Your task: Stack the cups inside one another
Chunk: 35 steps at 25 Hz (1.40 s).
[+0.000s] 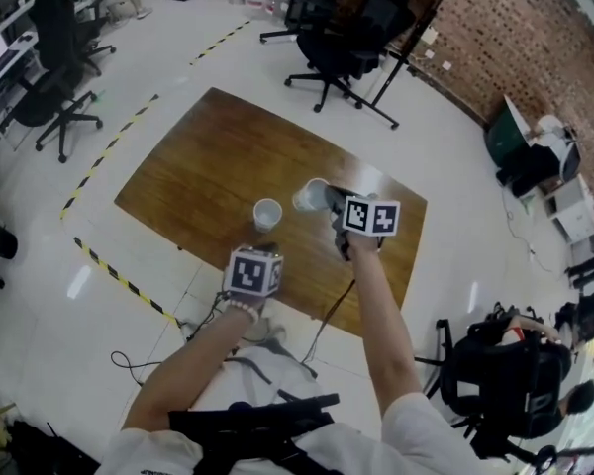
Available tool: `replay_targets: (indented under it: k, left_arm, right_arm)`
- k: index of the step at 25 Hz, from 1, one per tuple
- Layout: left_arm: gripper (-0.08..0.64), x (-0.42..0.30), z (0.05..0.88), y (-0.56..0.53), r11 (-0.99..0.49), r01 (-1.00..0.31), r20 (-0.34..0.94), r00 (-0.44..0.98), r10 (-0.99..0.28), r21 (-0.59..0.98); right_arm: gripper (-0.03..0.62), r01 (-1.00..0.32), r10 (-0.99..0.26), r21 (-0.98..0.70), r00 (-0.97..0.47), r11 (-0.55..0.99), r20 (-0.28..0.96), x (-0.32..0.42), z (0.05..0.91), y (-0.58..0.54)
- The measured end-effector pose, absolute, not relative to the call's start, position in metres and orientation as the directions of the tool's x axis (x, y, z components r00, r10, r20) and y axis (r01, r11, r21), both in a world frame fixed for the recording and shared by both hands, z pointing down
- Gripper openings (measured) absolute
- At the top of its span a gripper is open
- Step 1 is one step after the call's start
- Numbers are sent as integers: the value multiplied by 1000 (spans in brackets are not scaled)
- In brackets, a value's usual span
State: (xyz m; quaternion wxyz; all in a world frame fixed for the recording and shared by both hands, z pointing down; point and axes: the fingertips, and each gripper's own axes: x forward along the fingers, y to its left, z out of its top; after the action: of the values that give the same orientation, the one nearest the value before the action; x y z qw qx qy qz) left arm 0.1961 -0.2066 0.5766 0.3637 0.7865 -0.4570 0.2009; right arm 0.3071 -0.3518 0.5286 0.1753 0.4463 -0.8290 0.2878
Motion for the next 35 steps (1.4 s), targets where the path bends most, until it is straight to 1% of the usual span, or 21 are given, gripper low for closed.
replay_targets:
  k: [6,13,18,29,35]
  left_arm:
    - [-3,170,576,-208,-300,-872,643,488,-590,387]
    - [-3,143,576,-214,-254,-888,642,454,-618,384]
    - [-3,129,580,-214,-214,-893,651,438,-620,396]
    - [-3,110,594,-213,-147,-901,673,406,-618,409]
    - [-3,107,597,-215,-135,-891,664,416,-622,433]
  right_arm:
    - [28,-809,-590,-324,-581,490,560,256,535,-348]
    - [28,-783,-527,-304,-600,543,602,223,552,-349]
    - [28,-768,-484,-259,-587,585,649,207,569,-347]
    - [28,-745,-409,-258,-582,616,703,193,604,-344]
    - [28,-744,-381,-249,-563,620,733,189,623,-345]
